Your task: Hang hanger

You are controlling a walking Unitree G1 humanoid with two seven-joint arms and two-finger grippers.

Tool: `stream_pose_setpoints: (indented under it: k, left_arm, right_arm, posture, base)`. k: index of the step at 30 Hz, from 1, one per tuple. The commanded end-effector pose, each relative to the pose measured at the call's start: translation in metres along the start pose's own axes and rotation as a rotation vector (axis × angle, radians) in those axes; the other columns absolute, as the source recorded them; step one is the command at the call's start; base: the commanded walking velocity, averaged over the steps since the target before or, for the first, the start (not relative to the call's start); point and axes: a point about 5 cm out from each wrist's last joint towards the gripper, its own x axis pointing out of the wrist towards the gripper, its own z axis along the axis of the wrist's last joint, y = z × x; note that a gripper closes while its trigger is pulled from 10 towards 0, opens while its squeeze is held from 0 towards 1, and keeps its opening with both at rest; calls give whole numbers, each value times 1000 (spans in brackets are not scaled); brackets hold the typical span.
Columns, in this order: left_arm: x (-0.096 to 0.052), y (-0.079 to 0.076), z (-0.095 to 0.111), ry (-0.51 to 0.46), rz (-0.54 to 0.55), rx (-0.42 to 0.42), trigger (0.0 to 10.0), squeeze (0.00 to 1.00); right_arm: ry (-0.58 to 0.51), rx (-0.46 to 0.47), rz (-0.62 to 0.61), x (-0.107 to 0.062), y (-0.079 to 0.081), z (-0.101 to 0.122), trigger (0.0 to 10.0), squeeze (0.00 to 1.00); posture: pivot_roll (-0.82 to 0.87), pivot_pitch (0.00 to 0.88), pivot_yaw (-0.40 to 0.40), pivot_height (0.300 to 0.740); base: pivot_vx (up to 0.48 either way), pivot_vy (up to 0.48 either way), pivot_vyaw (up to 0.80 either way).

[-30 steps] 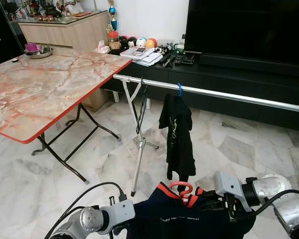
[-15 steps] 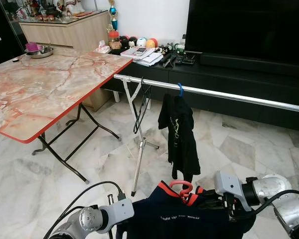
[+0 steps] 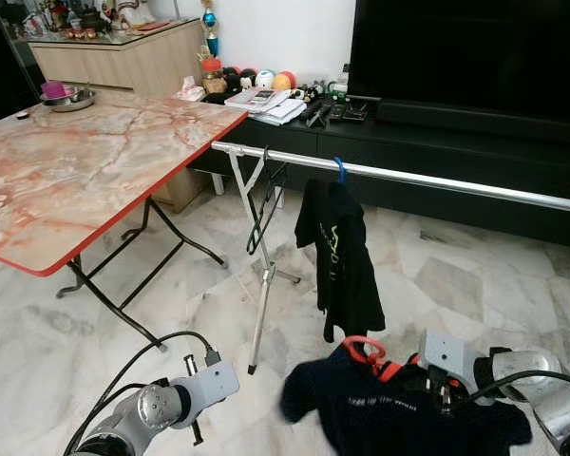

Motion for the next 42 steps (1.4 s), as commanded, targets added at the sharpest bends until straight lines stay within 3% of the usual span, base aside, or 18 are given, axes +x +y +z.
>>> stream_pose_setpoints:
  k: [1,4,5,7,10,11,12,16,24,34,42]
  left_arm:
    - [-3,4,-5,22,14,-1,0,0]
    - [-1,5,-1,21,15,16,0,0]
    - [0,4,1,14,12,22,2510,0]
    - [1,3,3,8,10,57,10000,0]
    - [3,0,5,-14,-18,25,10000,0]
    - [3,0,7,-25,-9,17,10000,133]
    - [3,0,8,-41,-11,11,10000,973]
    - [2,-2,15,-121,-31,-7,10000,1000]
    - [-1,-10,12,-150,-109,-8,10000,1000]
    - [-6,-21,8,-169,-265,13,10000,1000]
    - [-2,-16,13,-165,-196,19,10000,1000]
  right_arm:
    - [-64,9,-23,-1,-5,10,10000,0]
    - [-71,-18,11,-1,2,9,10000,0]
    - [-76,-23,18,-2,2,10,10000,0]
    - [-94,-35,38,-4,3,11,10000,0]
    - [-115,-55,87,-9,4,14,10000,0]
    - [-133,-74,127,-12,6,17,10000,0]
    - [-144,-83,152,-13,7,18,10000,0]
    - [-174,-131,280,-23,8,30,10000,0]
    - [-171,-174,301,-25,-1,39,10000,0]
    - [-204,-187,330,-20,5,47,10000,0]
    - [-231,-194,361,-22,8,52,10000,0]
  posture:
    - [-33,47,64,740]
    - [-37,44,68,740]
    - [-37,43,70,740]
    - [-37,41,72,740]
    - [-35,38,70,740]
    - [-36,31,66,740]
    - [-36,27,63,740]
    - [-36,10,52,740]
    - [-30,0,42,740]
    - [-26,0,42,740]
    - [-36,0,46,740]
  base:
    - [0,0,0]
    - [0,0,0]
    - [0,0,0]
    - [0,0,0]
    - [0,0,0]
    - [0,0,0]
    - [0,0,0]
    - [0,0,0]
    - [0,0,0]
    - [0,0,0]
    - [0,0,0]
